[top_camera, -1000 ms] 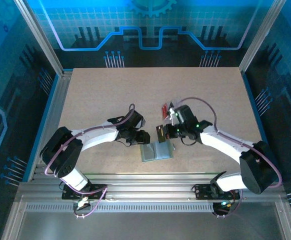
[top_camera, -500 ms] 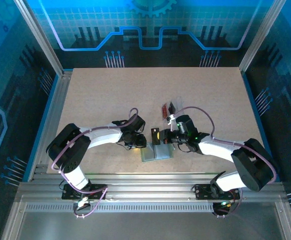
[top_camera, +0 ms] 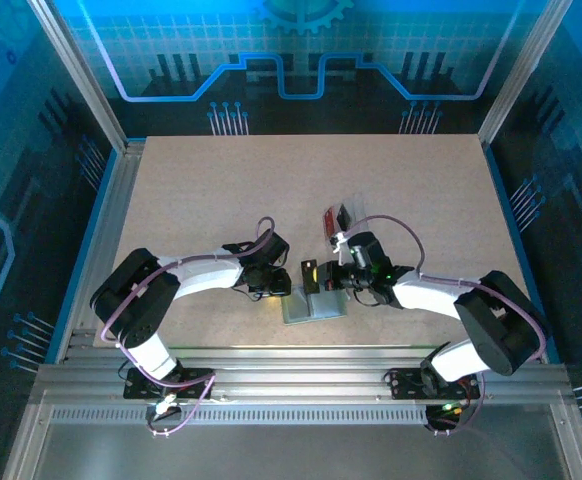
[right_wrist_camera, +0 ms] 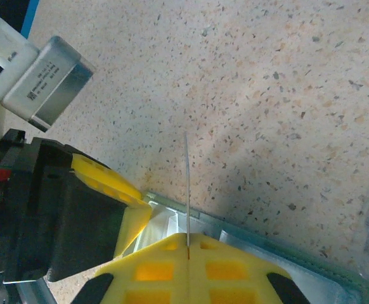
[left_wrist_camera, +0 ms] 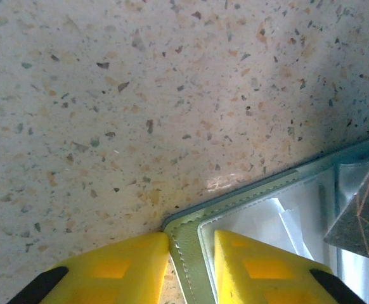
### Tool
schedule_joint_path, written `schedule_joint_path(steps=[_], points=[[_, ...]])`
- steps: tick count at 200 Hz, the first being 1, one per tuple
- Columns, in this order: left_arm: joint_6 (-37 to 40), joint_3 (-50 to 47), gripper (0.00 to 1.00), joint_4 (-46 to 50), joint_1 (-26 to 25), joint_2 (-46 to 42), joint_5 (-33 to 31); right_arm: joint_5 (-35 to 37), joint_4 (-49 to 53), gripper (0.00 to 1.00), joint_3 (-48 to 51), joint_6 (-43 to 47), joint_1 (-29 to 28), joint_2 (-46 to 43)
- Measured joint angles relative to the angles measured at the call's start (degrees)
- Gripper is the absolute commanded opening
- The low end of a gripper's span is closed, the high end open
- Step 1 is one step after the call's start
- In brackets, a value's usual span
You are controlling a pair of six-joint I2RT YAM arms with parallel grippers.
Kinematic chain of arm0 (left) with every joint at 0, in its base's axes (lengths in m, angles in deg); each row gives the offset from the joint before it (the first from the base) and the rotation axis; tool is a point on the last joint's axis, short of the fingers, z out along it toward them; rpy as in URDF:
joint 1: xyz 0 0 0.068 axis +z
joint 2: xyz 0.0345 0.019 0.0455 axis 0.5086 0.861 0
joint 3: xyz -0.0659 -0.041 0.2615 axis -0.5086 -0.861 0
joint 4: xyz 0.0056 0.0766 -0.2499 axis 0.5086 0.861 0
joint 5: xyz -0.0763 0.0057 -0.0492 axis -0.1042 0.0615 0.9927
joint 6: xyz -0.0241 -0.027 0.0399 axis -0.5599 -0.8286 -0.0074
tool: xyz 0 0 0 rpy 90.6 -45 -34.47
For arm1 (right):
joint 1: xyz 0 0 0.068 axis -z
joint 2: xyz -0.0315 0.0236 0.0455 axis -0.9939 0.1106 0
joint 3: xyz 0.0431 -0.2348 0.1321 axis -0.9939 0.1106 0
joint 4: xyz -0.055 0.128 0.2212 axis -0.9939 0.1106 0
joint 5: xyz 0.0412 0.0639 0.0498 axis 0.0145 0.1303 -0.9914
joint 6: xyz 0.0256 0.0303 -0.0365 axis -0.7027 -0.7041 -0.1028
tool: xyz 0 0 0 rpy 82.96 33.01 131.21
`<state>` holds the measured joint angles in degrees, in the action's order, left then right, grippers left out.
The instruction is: Put the credit cards into the card holder
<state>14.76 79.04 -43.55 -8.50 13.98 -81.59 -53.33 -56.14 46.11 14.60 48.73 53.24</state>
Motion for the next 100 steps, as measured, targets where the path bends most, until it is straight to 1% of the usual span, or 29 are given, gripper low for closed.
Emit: schedule_joint_path(steps=[100], points=[[-0.22,-0.33,0.27,-0.35,0.02,-0.22,-0.02,1.42,-0.98,0.0,1.53,0.39,-1.6,0.5]])
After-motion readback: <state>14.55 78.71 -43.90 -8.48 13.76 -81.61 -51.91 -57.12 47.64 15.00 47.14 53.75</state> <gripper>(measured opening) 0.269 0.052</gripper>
